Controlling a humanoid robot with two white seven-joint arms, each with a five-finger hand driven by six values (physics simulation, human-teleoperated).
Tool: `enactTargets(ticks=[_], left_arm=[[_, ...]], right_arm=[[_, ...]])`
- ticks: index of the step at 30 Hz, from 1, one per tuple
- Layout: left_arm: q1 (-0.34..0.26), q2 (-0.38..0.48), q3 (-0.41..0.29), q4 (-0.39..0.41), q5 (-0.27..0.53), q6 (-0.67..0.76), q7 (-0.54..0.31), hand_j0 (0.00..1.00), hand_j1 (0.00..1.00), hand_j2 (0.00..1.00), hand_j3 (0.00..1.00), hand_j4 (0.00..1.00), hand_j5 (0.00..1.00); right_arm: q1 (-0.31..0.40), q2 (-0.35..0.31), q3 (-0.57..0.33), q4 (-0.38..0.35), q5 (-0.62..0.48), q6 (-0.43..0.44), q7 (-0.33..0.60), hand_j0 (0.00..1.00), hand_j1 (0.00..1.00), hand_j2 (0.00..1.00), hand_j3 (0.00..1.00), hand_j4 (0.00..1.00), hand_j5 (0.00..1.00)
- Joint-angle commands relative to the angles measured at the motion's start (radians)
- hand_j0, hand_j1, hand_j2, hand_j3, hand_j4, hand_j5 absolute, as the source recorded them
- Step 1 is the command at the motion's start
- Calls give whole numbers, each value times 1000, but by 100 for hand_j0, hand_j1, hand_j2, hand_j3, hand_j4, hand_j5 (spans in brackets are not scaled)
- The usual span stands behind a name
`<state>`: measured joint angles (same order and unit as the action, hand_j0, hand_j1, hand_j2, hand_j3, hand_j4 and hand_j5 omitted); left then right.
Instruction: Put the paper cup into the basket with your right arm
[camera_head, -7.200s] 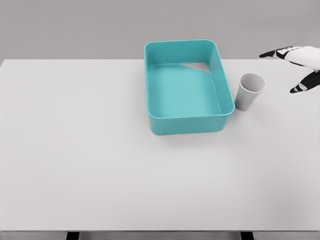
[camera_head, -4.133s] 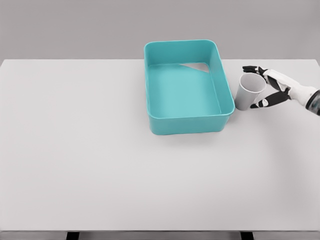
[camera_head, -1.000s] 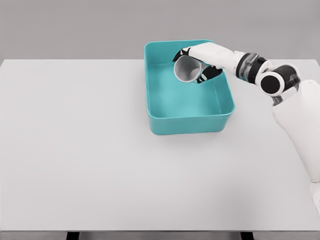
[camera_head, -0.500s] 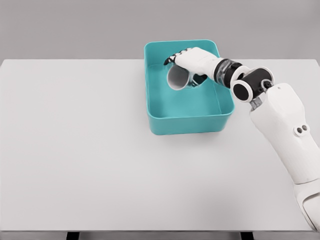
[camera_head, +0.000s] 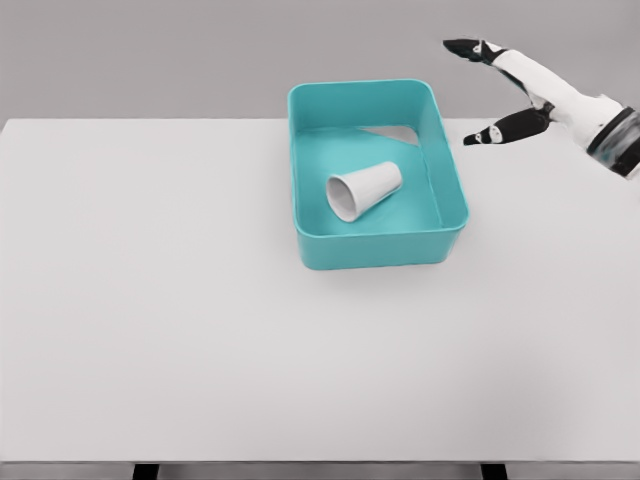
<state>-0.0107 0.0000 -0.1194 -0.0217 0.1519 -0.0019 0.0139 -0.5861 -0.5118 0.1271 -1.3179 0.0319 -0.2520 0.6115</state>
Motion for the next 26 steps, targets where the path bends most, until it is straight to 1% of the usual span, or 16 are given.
enactTargets(ticks=[1,2,4,7,12,13,14,15,19,26], left_arm=[[0,0,0,0,0,0,0,100,100,100,100,100,100],[0,0,0,0,0,0,0,100,100,100,100,100,100],[0,0,0,0,0,0,0,100,100,100,100,100,100],[0,0,0,0,0,-1,0,100,100,100,100,100,100],[0,0,0,0,0,0,0,100,100,100,100,100,100],[0,0,0,0,0,0,0,100,100,100,100,100,100],[0,0,0,0,0,-1,0,100,100,100,100,100,100],[0,0,0,0,0,0,0,100,100,100,100,100,100],[0,0,0,0,0,0,0,100,100,100,100,100,100],[0,0,-2,0,0,-1,0,100,100,100,100,100,100]], right_arm=[[0,-68,-121,-3,-136,-16,-1,100,100,100,100,100,100],[37,-111,-126,-3,-136,-18,-1,100,100,100,100,100,100],[117,-171,-126,-4,-129,-19,-1,100,100,100,100,100,100],[146,-186,-127,5,-127,-33,-1,100,100,100,100,100,100],[150,-183,-115,9,-110,-30,-1,100,100,100,100,100,100],[195,-179,-110,6,-104,-29,-1,100,100,100,100,100,100],[218,-177,-89,8,-96,-27,-1,100,100,100,100,100,100],[216,-174,-66,8,-72,-26,-1,100,100,100,100,100,100],[215,-185,-64,-1,-69,-26,-1,100,100,100,100,100,100],[210,-172,-67,-3,-69,-26,-1,100,100,100,100,100,100]])
